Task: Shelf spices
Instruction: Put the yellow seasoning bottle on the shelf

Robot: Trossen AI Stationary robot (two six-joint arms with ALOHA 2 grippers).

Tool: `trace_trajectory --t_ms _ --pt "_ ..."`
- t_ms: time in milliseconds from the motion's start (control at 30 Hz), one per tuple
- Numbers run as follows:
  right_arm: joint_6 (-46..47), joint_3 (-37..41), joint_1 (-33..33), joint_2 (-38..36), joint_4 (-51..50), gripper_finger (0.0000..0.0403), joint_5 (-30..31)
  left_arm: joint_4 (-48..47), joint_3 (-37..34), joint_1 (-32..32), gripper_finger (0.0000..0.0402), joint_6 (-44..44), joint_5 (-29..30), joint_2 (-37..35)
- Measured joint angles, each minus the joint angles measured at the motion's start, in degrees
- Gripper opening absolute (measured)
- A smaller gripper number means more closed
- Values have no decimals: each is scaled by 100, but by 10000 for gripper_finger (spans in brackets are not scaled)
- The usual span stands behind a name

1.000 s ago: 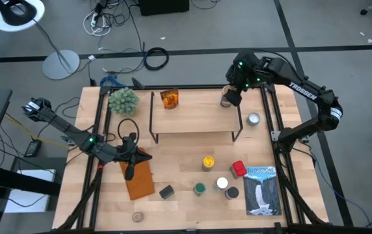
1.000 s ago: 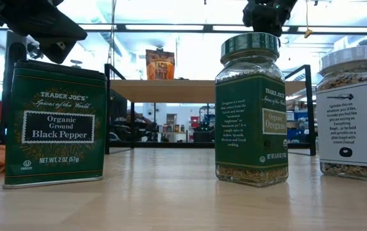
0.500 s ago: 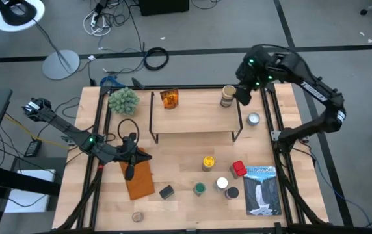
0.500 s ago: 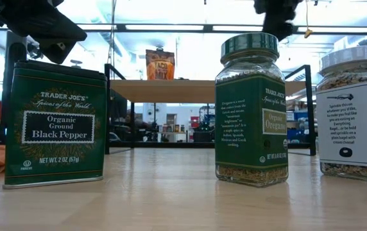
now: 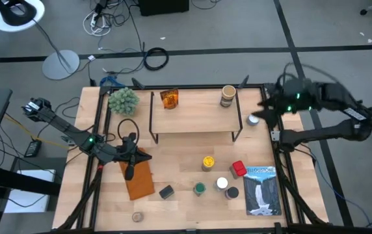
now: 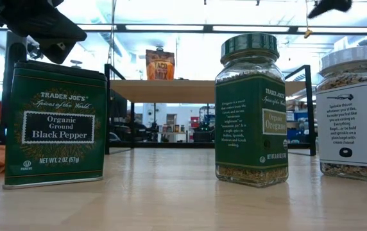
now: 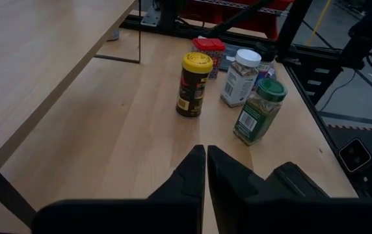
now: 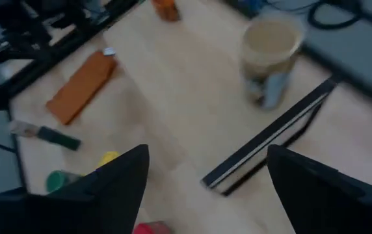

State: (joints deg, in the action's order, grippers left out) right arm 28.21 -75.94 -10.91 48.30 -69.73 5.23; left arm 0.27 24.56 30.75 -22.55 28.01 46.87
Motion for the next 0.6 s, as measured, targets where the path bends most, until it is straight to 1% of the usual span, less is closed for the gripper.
trace_trajectory --t_ms 67,133,233,300,367,500,600 --pt "493 780 557 -300 577 304 210 -1 0 1 21 0 0 0" --pt "796 1610 1078 -465 1391 301 345 3 0 1 21 -2 0 0" --pt "907 2694 1749 -429 3117 296 475 11 0 2 21 -2 0 0" --pt "863 3207 2130 -243 4239 293 608 22 0 0 21 -12 0 0" --pt "717 3521 2489 19 5185 288 948 22 0 0 21 -15 0 0" --pt "246 3700 3008 701 6358 281 1706 25 0 0 21 -17 0 0" --pt "-167 3700 3176 1243 6957 276 1854 24 0 0 21 -17 0 0"
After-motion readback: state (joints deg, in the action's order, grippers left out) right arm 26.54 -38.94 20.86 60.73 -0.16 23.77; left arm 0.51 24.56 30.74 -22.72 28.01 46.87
